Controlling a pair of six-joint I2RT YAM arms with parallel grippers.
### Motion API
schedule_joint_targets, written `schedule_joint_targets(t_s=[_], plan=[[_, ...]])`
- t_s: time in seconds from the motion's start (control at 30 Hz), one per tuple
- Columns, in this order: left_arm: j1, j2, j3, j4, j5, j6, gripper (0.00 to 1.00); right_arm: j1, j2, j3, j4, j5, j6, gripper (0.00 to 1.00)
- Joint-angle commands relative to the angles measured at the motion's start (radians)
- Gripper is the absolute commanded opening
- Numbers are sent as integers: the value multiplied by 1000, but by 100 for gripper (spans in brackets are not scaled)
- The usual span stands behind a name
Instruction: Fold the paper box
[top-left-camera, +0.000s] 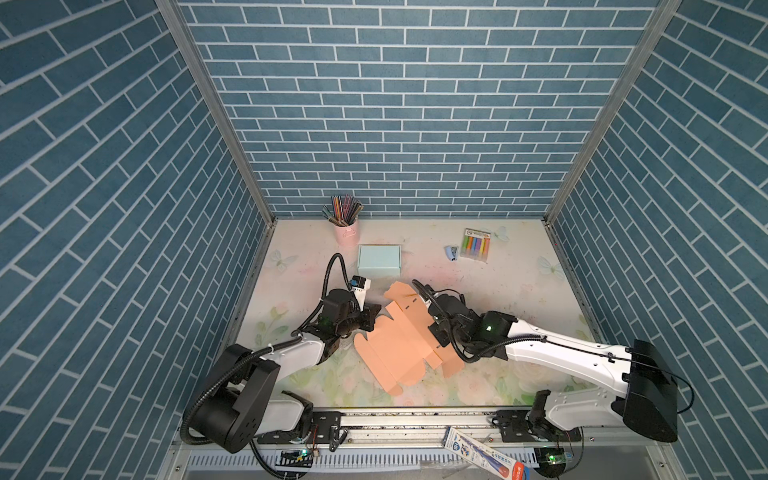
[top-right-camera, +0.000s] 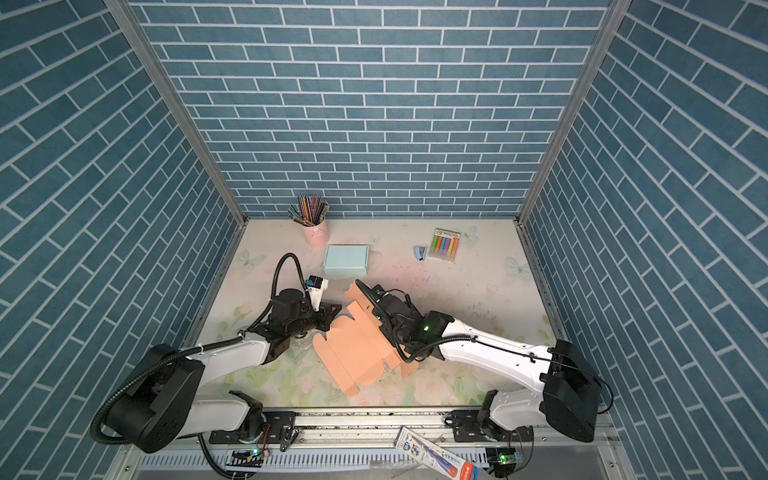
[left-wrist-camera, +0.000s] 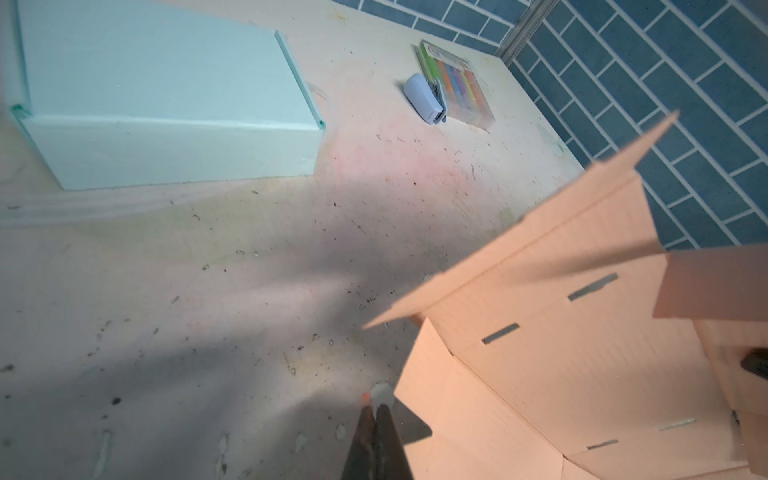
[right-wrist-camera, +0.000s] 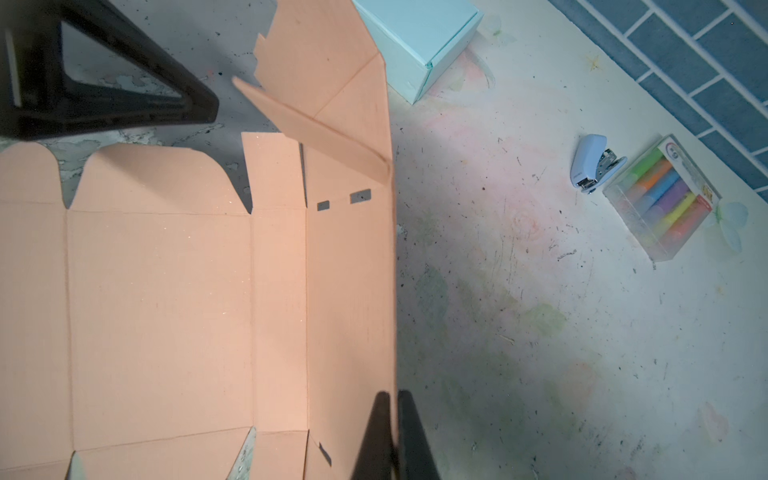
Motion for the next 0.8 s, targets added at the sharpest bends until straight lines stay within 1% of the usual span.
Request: schedule_joint_targets(t_s=[0.0, 0.3, 0.6, 0.77], plan=[[5, 31, 41, -30, 4, 29, 0, 12, -16, -2, -26, 30, -25, 0], [-1, 100, 56, 39, 58, -6, 0, 36, -26, -16, -11, 29, -16, 0], [-24, 83, 60, 19, 67, 12, 0, 40, -24, -14, -11, 54, -27, 0], [-60, 62, 65, -1, 70, 16, 0, 41, -10, -5, -18, 59, -27, 0]])
